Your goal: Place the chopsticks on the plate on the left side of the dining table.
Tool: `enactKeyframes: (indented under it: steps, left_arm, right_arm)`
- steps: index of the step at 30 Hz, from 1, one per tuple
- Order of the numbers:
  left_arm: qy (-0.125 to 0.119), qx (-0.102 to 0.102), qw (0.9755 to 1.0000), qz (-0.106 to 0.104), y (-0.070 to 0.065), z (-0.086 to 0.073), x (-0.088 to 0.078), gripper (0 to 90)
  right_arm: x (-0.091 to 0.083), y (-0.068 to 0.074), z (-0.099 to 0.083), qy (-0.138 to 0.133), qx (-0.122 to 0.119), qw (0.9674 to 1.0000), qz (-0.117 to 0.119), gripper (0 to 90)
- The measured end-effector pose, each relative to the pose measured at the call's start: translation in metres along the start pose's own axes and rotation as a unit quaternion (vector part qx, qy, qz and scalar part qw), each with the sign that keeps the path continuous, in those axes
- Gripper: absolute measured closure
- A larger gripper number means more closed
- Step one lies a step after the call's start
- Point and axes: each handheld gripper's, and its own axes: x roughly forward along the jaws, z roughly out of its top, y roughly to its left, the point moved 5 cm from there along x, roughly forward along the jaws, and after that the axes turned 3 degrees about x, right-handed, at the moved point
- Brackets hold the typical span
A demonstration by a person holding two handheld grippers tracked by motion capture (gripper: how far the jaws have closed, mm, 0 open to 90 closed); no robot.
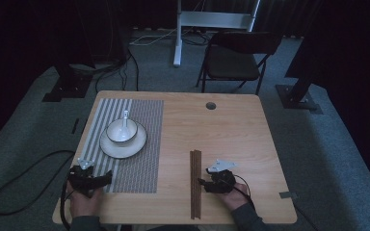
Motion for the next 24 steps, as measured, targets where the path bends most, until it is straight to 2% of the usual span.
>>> enactKeyframes:
  steps: [19, 22, 24]
  left_arm:
    - [0.0, 0.0, 1.0, 0.0, 0.0, 0.0, 0.0, 0.2]
    - [0.0, 0.0, 1.0, 0.0, 0.0, 0.0, 0.0, 0.2]
    - [0.0, 0.0, 1.0, 0.0, 0.0, 0.0, 0.0, 0.2]
  right_arm:
    - [0.0014, -0.001, -0.0002, 0.002, 0.009, 0.9999, 0.013, 43.6]
    - [0.0015, -0.0006, -0.0002, 0.003, 0.009, 0.9999, 0.013, 43.7]
    - [0.0032, 0.0002, -0.0017, 0.013, 0.001, 0.9999, 0.01, 43.8]
